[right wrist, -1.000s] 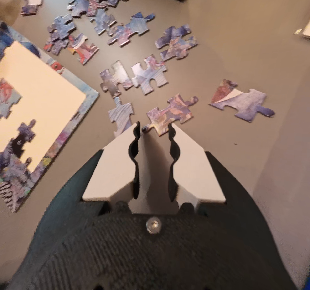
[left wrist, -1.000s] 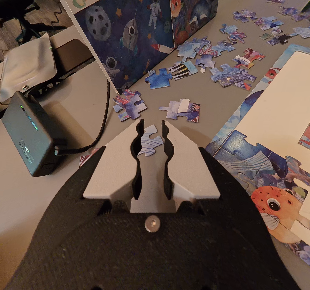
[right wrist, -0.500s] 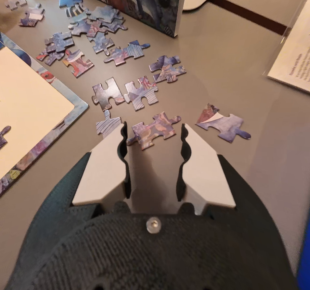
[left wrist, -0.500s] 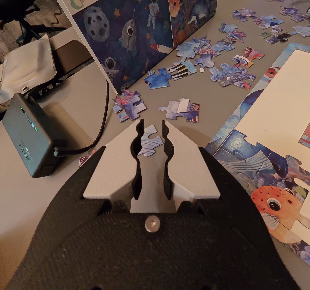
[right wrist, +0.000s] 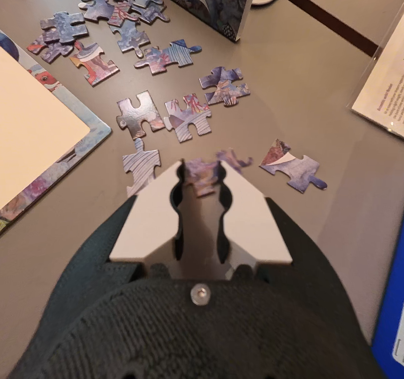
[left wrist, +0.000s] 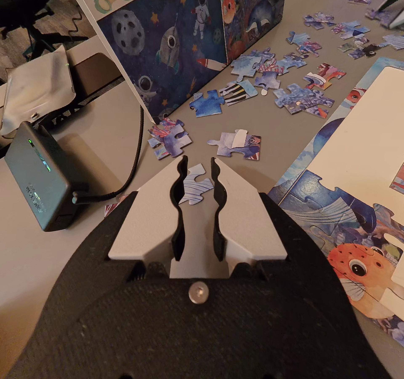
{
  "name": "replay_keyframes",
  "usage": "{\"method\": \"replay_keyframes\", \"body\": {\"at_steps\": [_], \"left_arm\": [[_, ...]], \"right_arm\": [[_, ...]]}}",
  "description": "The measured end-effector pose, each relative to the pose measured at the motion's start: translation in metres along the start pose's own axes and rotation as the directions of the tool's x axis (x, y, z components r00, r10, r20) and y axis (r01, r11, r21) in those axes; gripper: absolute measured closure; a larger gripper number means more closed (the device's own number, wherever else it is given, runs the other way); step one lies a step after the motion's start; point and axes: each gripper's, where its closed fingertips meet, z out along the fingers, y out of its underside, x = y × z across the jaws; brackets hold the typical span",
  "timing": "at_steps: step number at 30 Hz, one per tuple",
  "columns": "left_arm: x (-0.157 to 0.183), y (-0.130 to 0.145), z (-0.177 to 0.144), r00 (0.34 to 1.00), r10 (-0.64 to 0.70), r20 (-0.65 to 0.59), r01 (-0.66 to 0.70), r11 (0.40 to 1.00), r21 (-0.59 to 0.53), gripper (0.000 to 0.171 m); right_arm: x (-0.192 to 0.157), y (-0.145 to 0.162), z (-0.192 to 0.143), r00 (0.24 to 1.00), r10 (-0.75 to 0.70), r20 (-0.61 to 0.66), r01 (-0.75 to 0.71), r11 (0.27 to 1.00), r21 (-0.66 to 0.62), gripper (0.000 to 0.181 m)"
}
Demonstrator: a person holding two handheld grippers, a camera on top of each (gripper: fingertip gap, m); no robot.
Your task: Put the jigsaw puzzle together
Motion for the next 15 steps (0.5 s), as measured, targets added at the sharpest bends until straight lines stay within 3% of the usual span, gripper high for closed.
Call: {"method": "replay_keyframes", "body": {"at_steps": [5,10,15], "left_arm": [[0.001,0.001,0.001,1.000,0.004,0.000,-0.004,1.000,-0.004,0.152],[0.001,0.001,0.001,1.000,0.007,-0.001,-0.007,1.000,-0.007,0.152],[0.001,0.001,0.001,1.000,0.007,-0.001,-0.007,1.000,-0.007,0.152]], "right_arm": [[0.000,-0.012,-0.008,1.000,0.007,-0.008,-0.007,0.998,0.056,0.142],[0.010,-0.007,-0.004,0.998,0.050,-0.046,-0.048,0.998,0.044,0.129],[0.016,0.003,-0.002,0.995,0.082,-0.061,-0.082,0.997,0.002,0.127]]}}
